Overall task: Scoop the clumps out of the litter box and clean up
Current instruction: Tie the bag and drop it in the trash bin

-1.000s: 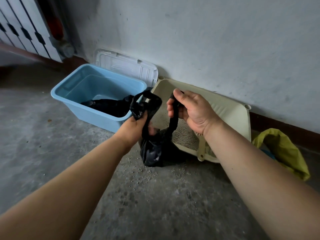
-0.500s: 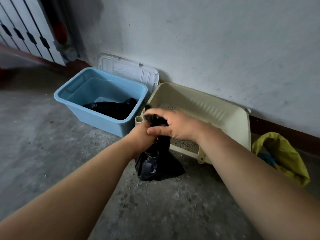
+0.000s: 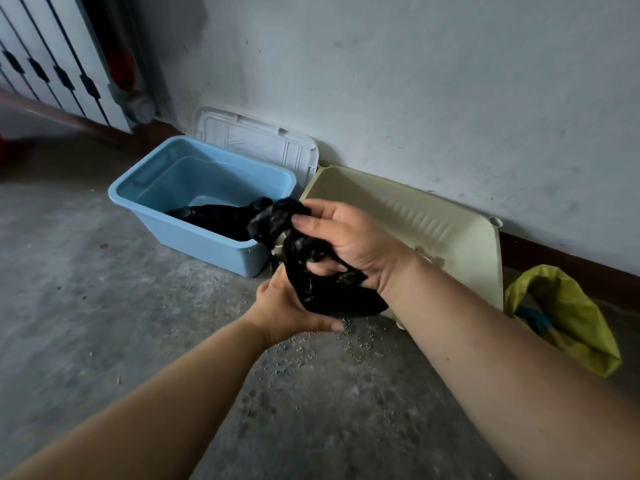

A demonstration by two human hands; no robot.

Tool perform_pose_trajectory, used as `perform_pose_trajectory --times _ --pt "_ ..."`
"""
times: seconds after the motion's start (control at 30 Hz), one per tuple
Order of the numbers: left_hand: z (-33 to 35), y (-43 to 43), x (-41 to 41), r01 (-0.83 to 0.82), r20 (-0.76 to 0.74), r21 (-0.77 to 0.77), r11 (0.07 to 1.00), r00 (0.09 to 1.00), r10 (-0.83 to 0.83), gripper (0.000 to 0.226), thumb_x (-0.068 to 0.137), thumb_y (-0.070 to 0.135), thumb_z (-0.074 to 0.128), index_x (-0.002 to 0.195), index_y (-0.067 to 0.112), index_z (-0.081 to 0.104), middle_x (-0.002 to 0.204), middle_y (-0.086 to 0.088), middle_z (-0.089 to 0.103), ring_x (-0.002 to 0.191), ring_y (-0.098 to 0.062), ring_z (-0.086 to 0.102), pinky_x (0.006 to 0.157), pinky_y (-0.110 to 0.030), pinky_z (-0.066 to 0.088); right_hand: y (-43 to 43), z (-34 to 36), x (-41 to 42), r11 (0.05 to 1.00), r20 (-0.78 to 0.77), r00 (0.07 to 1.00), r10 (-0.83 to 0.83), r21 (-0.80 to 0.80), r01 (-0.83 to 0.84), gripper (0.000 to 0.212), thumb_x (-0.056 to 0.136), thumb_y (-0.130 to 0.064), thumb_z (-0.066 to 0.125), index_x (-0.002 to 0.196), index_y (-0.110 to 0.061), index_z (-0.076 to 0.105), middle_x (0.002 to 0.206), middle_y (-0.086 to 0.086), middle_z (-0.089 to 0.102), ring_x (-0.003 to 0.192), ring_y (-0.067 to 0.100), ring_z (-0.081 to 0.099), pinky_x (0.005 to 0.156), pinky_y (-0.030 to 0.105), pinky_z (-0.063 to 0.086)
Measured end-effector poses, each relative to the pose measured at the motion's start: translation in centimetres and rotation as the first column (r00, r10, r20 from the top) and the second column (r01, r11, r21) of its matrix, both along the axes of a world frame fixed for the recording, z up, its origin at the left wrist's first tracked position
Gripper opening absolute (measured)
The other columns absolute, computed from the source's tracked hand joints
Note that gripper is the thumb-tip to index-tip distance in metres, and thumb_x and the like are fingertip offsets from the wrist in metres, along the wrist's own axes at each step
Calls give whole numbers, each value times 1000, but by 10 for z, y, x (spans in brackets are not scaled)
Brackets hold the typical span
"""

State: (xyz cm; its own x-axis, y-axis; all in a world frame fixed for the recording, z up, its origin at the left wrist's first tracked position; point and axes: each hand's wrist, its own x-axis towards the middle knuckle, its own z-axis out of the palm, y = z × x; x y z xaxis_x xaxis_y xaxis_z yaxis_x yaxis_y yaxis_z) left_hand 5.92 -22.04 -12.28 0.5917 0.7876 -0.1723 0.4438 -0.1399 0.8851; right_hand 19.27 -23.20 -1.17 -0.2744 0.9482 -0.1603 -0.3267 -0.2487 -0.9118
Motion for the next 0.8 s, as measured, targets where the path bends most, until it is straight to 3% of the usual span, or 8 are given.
perform_pose_trajectory --times 0.07,0.17,0.3,0.43,0.57,0.63,0.73,0.8 --pt "3 -10 11 -167 141 -143 976 972 187 96 31 69 87 115 33 59 114 3 66 113 -20 61 99 -51 46 1 -7 -12 998 -210 978 19 -54 -31 11 98 -4 38 106 -1 46 69 19 41 26 5 29 33 14 19" --pt "14 -15 19 -328 225 -293 898 889 399 71 39 58 81 98 22 67 96 -1 72 95 -20 68 89 -46 54 2 -10 -26 995 -327 945 -9 -94 -23 11 99 -5 33 100 -2 43 45 3 48 25 4 28 40 18 10" --pt "20 -10 14 -381 156 -258 888 891 427 54 44 45 76 92 23 67 90 1 73 92 -20 69 88 -38 54 15 0 -10 992 -416 901 -125 -49 115 13 87 -10 43 84 -3 54 50 11 44 22 5 27 36 12 19" --pt "26 -5 11 -291 163 -339 894 918 361 19 77 5 71 85 21 64 82 0 71 83 -19 67 86 -34 53 20 -7 24 943 -438 838 -326 -86 322 28 96 -9 36 80 -6 59 53 2 55 25 5 32 33 15 25" --pt "23 1 8 -305 92 -261 916 936 339 18 84 8 62 83 27 60 83 4 68 91 -19 65 93 -35 50 17 -25 33 847 -315 788 -530 -256 467 12 95 -10 48 86 -8 54 60 3 61 31 10 40 36 17 32" --pt "22 1 7 -299 49 -239 924 947 319 15 85 11 61 87 26 59 86 4 66 96 -20 63 94 -34 48 14 -20 38 825 -259 789 -558 -281 491 9 86 -17 61 85 -10 56 67 7 65 45 14 54 49 24 46" --pt "22 1 5 -295 10 -272 916 951 310 19 86 10 59 88 29 59 88 3 66 99 -22 63 96 -36 48 8 -10 46 838 -134 834 -536 -208 505 42 67 -32 71 104 -15 59 92 5 67 85 21 65 85 40 49" --pt "25 4 2 -281 28 -335 899 951 307 31 84 3 57 88 34 59 89 1 67 99 -24 64 95 -39 49 2 -6 52 856 205 831 -516 81 511 77 67 -30 78 135 -24 42 123 -1 51 115 19 50 95 39 42"
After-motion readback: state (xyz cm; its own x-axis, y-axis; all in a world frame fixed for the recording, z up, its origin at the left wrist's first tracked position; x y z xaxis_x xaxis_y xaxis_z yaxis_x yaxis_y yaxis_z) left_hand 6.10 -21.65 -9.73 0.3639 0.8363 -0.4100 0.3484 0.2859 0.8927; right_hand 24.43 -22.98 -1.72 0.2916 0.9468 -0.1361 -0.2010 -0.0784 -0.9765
